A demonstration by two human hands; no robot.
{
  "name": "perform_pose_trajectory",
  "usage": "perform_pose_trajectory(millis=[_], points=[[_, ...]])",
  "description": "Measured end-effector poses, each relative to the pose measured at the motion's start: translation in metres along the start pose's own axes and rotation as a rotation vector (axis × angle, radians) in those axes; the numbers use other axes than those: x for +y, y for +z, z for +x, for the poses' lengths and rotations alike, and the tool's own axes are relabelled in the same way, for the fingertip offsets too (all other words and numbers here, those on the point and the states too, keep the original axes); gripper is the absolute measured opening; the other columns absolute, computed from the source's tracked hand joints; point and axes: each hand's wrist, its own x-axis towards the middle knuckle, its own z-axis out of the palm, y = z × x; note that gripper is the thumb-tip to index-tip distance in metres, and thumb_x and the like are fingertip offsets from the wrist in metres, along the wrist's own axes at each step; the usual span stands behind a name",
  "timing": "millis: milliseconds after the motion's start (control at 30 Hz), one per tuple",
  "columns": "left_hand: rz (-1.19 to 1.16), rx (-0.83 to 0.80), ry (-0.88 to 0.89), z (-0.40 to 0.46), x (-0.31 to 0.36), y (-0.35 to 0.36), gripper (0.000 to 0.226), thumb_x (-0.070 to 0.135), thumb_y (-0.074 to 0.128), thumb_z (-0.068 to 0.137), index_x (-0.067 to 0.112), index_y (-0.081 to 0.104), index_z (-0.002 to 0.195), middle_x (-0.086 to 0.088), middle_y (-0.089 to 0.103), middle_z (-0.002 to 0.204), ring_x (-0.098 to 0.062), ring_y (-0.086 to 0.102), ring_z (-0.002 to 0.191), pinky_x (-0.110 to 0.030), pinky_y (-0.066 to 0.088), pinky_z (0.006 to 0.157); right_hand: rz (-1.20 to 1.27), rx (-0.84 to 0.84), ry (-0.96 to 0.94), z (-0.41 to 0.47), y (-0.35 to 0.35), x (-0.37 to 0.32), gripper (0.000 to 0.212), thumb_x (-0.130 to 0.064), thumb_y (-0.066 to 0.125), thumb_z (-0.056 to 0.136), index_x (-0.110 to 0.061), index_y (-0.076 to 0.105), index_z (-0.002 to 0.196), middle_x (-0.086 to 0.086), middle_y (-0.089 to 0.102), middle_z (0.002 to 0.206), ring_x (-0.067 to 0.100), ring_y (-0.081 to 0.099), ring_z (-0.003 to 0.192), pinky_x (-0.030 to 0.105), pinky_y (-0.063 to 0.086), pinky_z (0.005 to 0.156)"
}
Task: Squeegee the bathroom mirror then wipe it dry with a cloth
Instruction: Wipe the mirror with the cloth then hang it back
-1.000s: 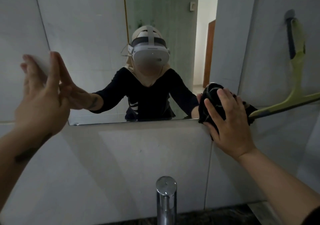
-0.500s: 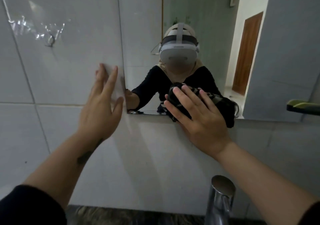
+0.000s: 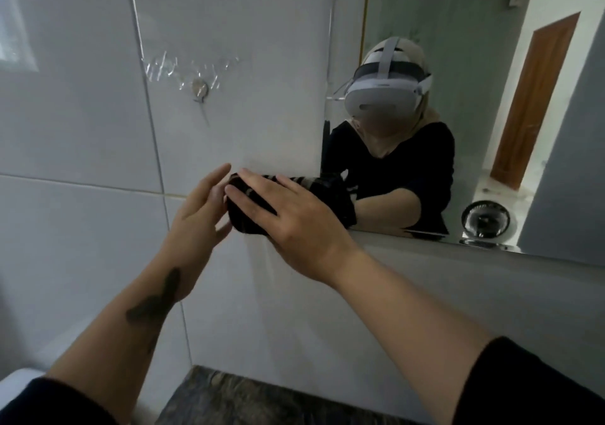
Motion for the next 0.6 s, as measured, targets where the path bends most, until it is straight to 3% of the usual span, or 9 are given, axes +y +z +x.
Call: perform_pose_trajectory(millis=[100,200,300,367,433,500,600], points=[[-0.115,-0.111,-0.074,-0.001,0.014,-0.032,0.036,0.034,0.031,0.101,0.033,0.051,0.13,0.007,0.059,0.13,-0.013,0.055,0.121,-0.041,0.044,0.096,0.199,0.038,0.03,0.03,-0.006,-0.02,0.058,-0.008,0.062,0.088,-0.003,0.04,0.141,0.019,0.04,0.145,0.031,0.041,0.131,0.045,0.037,0.106],[-0.151,-0.097,-0.084,0.005,0.038,-0.054,0.031,0.033,0.036,0.099,0.013,0.051,0.118,-0.004,0.059,0.124,-0.029,0.05,0.123,-0.047,0.043,0.092,0.243,0.063,0.035,0.055,-0.02,-0.027,0.063,-0.016,0.068,0.084,-0.006,0.041,0.14,0.016,0.048,0.139,0.031,0.051,0.114,0.044,0.048,0.087],[-0.004,0.059,-0.064,0.012,0.06,-0.06,0.012,0.027,0.039,0.099,0.021,0.047,0.092,0.001,0.061,0.095,-0.013,0.058,0.094,-0.033,0.044,0.092,0.148,0.02,0.048,0.077,-0.033,-0.019,0.062,-0.028,0.064,0.084,-0.015,0.042,0.141,0.012,0.056,0.123,0.029,0.053,0.094,0.042,0.046,0.069],[0.075,0.125,-0.016,0.018,0.074,-0.057,0.01,0.024,0.039,0.099,0.022,0.043,0.091,0.003,0.057,0.082,-0.008,0.057,0.074,-0.022,0.049,0.071,0.113,-0.005,0.069,0.089,-0.04,-0.011,0.067,-0.036,0.069,0.079,-0.019,0.045,0.139,0.01,0.058,0.114,0.028,0.053,0.092,0.04,0.041,0.07],[0.172,0.167,0.021,0.028,0.088,-0.056,0.003,0.023,0.04,0.1,0.02,0.039,0.097,0.0,0.052,0.084,-0.013,0.055,0.07,-0.024,0.05,0.055,0.106,-0.043,0.092,0.1,-0.045,-0.003,0.075,-0.048,0.072,0.073,-0.022,0.047,0.138,0.008,0.058,0.113,0.027,0.052,0.096,0.038,0.038,0.074],[0.317,0.184,0.052,0.04,0.096,-0.061,0.005,0.021,0.041,0.097,0.025,0.04,0.095,-0.001,0.048,0.086,-0.019,0.049,0.075,-0.031,0.045,0.059,0.109,-0.095,0.105,0.111,-0.051,0.004,0.076,-0.062,0.059,0.075,-0.024,0.045,0.139,0.005,0.056,0.117,0.024,0.046,0.101,0.035,0.031,0.08],[0.491,0.141,0.072,0.055,0.103,-0.069,0.019,0.02,0.038,0.077,0.038,0.042,0.08,-0.002,0.05,0.086,-0.026,0.048,0.081,-0.044,0.042,0.071,0.071,-0.116,0.122,0.125,-0.059,0.016,0.071,-0.069,0.035,0.081,-0.029,0.046,0.138,0.0,0.054,0.119,0.018,0.04,0.103,0.031,0.023,0.082]])
